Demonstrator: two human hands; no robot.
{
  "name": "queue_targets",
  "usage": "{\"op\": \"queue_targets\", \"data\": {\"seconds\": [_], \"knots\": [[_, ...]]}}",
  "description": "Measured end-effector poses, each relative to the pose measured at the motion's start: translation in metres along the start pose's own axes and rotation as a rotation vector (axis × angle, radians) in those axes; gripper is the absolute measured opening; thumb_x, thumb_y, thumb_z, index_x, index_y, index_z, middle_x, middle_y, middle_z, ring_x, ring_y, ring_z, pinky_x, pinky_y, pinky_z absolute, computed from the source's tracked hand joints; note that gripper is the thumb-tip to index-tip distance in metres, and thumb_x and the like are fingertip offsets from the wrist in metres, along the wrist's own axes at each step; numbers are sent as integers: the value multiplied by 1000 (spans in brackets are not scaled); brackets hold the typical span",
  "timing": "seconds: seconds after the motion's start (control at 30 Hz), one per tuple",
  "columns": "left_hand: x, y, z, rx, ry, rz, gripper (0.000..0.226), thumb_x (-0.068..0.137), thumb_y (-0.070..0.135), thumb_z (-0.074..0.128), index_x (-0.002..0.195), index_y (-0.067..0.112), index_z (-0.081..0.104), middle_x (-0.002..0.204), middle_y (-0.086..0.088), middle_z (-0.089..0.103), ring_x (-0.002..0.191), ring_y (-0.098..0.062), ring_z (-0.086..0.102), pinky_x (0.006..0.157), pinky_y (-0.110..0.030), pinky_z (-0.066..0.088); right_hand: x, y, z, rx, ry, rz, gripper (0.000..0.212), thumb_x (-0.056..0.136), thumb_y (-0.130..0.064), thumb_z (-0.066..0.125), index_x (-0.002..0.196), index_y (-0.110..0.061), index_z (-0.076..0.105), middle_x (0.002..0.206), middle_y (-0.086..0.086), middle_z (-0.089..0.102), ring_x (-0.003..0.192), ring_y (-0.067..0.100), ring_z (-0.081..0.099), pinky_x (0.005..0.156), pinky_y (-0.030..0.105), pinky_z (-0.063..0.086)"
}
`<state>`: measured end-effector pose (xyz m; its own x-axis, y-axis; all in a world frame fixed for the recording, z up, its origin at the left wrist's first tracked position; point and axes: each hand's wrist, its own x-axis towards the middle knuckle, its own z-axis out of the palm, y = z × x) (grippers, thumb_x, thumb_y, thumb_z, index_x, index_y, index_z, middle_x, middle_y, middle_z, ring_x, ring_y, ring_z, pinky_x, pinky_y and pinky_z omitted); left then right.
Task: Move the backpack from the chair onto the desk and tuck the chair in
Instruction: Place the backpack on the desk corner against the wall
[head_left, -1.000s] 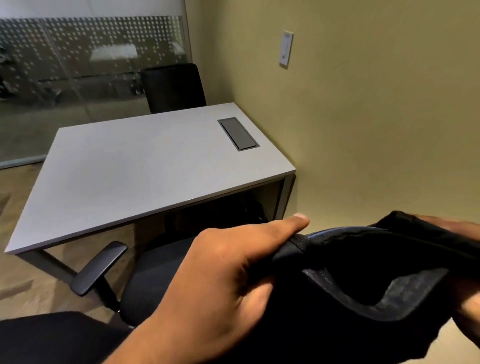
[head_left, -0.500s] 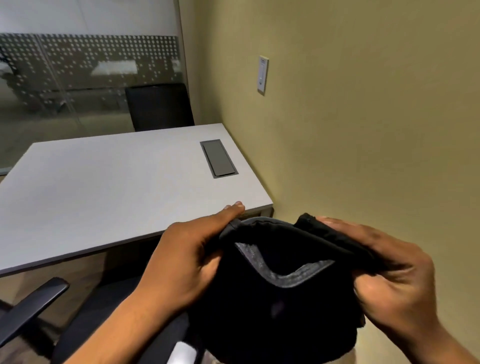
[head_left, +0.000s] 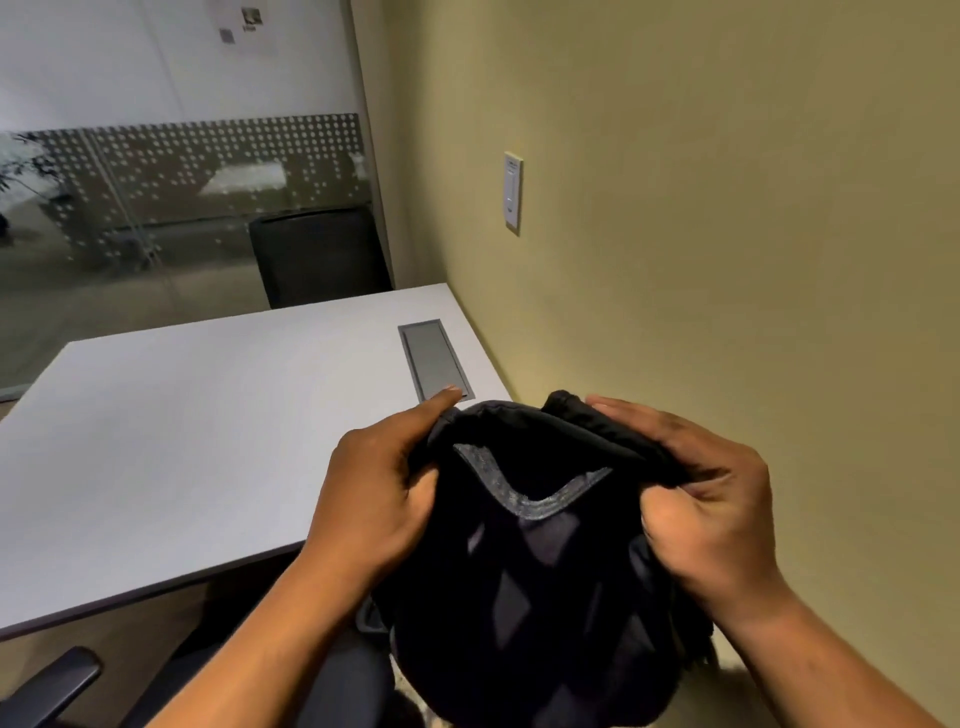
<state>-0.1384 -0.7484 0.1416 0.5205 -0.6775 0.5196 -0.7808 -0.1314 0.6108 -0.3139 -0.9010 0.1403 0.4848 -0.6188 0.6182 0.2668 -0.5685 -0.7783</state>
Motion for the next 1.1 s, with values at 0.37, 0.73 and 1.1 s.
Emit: {"op": "queue_targets", "data": {"seconds": [0.37, 0.73, 1.1], "knots": [[111, -83, 14, -72, 57, 128, 71, 69, -2, 53, 134, 25, 51, 123, 25, 54, 114, 24, 45, 98, -6, 36, 92, 56, 54, -49, 61, 4, 65, 51, 16, 38, 99, -10, 73, 106, -9, 73, 103, 11, 68, 89, 20, 50], [276, -173, 12, -4, 50, 316, 62, 74, -14, 63, 130, 13, 61, 131, 4, 60, 120, -7, 58, 103, -26, 44, 216, 108, 125, -35, 130, 92, 75, 58, 35, 40, 98, -19, 72, 101, -17, 73, 99, 6, 68, 87, 19, 51], [393, -233, 82, 119, -49, 276, 66, 75, -12, 55, 131, 24, 60, 139, 0, 56, 133, -15, 46, 107, -41, 43, 292, 194, 156, -108, 190, 267, 71, 66, 29, 44, 101, -26, 72, 100, -26, 70, 98, -1, 66, 93, 22, 50]]}}
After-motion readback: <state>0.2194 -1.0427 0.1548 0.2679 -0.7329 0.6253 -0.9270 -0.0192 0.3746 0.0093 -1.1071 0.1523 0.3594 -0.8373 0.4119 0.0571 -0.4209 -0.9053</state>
